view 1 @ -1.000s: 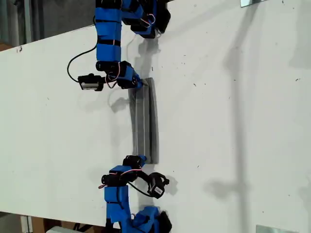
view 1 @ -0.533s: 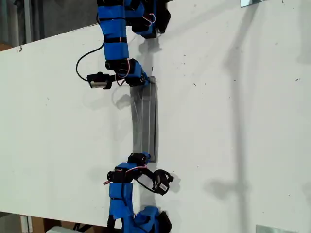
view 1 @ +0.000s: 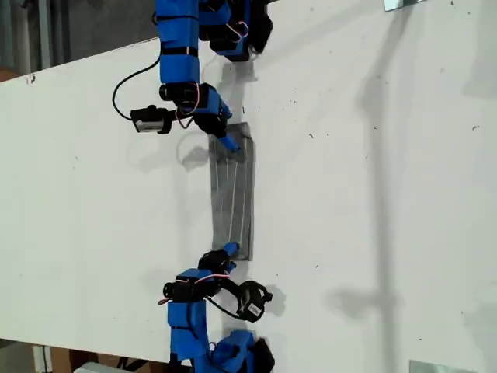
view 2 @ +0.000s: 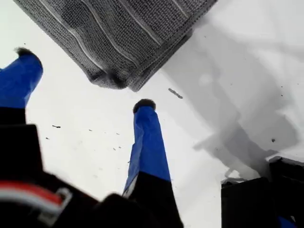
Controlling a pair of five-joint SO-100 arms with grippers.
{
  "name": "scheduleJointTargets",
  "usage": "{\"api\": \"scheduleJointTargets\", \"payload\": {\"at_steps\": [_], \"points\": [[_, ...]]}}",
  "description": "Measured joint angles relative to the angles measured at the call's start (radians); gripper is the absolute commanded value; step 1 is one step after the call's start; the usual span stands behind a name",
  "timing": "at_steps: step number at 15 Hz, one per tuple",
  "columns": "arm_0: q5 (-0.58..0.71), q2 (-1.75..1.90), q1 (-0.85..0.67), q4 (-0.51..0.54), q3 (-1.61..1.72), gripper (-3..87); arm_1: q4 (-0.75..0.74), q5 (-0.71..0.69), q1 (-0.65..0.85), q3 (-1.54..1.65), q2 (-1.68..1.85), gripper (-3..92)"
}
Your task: Grasp corners of a square towel and fold twice.
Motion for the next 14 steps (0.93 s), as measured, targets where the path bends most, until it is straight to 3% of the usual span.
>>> {"api": "scheduleJointTargets", "payload": {"at_steps": [4,8,9,11,12,14], "points": [[0.015,0.184,-0.118,0.009,0.184,20.2,-0.123,-0.077,0.100,0.058,-0.091,38.8],[0.057,0.278,-0.255,-0.196,0.489,20.3,-0.213,-0.149,0.181,0.058,-0.353,41.5],[0.066,0.288,-0.275,-0.242,0.540,20.3,-0.222,-0.161,0.192,0.048,-0.414,38.1],[0.080,0.333,-0.321,-0.291,0.624,20.4,-0.224,-0.175,0.198,0.018,-0.448,10.0],[0.080,0.354,-0.339,-0.327,0.667,20.4,-0.235,-0.176,0.179,0.011,-0.439,2.1],[0.100,0.376,-0.387,-0.387,0.752,20.4,-0.236,-0.137,0.184,0.083,-0.385,-0.1]]}}
